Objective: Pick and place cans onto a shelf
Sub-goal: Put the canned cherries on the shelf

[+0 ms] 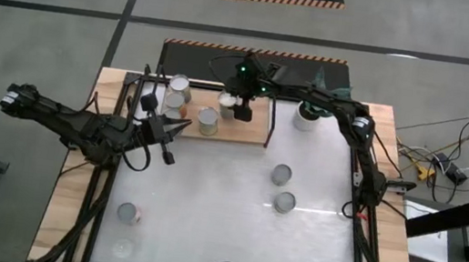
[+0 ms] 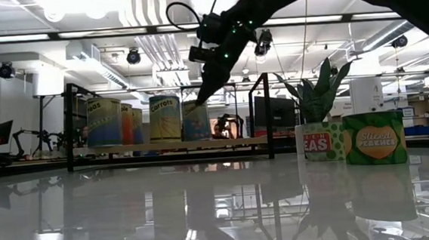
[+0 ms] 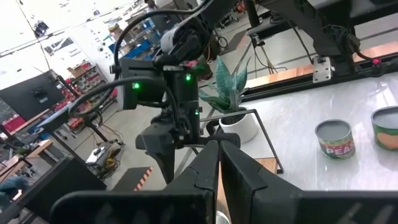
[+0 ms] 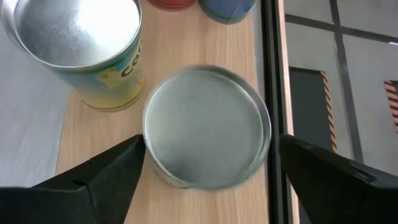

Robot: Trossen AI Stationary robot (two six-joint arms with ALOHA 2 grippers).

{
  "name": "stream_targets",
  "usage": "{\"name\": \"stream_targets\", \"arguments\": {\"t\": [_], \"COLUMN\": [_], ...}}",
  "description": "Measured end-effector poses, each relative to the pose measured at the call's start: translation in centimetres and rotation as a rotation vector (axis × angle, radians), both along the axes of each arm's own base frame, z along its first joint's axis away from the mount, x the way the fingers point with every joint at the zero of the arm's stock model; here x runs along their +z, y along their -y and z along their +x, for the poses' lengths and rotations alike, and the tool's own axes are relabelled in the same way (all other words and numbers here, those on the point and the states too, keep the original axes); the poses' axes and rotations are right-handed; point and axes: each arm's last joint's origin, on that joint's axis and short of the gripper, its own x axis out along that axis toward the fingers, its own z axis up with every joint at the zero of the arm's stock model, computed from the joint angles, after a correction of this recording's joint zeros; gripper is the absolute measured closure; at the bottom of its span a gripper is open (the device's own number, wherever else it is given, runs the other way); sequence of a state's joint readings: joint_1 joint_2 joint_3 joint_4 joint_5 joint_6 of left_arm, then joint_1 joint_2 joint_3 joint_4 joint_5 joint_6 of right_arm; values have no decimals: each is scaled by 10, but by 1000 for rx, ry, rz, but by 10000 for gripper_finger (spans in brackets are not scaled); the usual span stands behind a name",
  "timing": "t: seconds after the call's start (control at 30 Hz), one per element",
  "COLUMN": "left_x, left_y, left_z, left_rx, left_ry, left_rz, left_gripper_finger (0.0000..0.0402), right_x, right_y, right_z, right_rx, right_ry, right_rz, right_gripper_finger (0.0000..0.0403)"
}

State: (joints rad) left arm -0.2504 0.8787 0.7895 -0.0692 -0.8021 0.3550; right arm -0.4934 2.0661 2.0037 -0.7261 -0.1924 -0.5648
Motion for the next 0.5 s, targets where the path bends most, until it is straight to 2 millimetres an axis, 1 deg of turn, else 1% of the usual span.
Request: {"name": "stream_targets", "arguments": {"t": [0.17, 0.23, 0.3, 0.5], "left_x": [0, 0, 0, 0], "left_y": [0, 0, 0, 0], "left_z": [0, 0, 0, 0], "left_rx": [0, 0, 0, 0], "left_ry": [0, 0, 0, 0], "left_rz": [0, 0, 0, 0], "left_gripper_finger": [402, 402, 402, 402], "right_x": [-6, -5, 2, 38], "right_y": [1, 1, 0, -12], "right_z": [2, 2, 1, -9], "right_rx": [0, 0, -5, -5], "right_ry": [-10, -8, 5, 25], "right_rz": [5, 3, 1, -8], "right_gripper_finger": [41, 40, 40, 40]}}
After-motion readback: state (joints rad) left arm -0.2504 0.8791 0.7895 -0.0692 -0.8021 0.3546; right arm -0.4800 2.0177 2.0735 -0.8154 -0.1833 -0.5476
